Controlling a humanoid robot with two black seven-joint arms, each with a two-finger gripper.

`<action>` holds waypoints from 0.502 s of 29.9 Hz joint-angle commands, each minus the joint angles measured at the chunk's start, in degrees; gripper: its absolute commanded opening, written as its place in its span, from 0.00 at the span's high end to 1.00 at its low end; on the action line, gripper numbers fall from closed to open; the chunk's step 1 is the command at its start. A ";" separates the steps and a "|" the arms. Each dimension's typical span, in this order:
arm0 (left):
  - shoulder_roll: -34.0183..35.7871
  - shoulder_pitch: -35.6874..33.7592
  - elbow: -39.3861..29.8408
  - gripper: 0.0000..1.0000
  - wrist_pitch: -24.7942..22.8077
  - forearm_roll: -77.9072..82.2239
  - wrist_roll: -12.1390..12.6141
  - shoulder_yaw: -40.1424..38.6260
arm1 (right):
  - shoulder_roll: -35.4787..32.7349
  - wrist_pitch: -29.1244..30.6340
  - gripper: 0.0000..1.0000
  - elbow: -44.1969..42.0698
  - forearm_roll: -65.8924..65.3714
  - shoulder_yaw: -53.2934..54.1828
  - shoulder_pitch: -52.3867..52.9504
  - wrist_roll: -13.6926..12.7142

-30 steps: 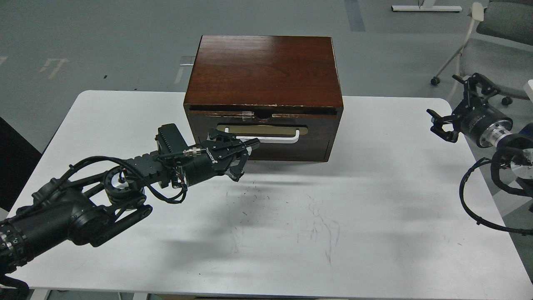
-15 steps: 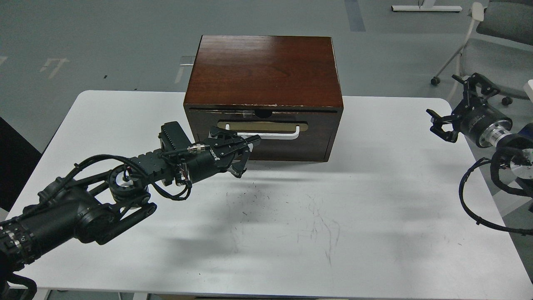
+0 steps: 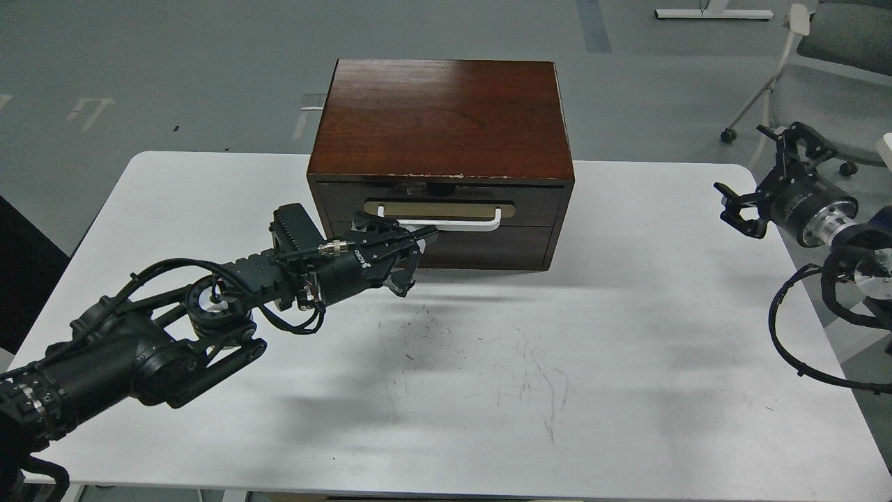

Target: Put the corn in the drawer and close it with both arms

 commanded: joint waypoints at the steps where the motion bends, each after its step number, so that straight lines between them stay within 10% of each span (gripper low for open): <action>1: 0.00 -0.07 0.11 1.00 0.72 0.00 -0.06 0.10 | 0.08 0.00 0.00 0.00 0.00 0.00 0.00 0.02; 15: 0.53 0.28 0.11 1.00 3.62 0.00 -0.67 0.80 | -0.01 0.00 0.00 0.09 0.00 0.00 0.00 0.02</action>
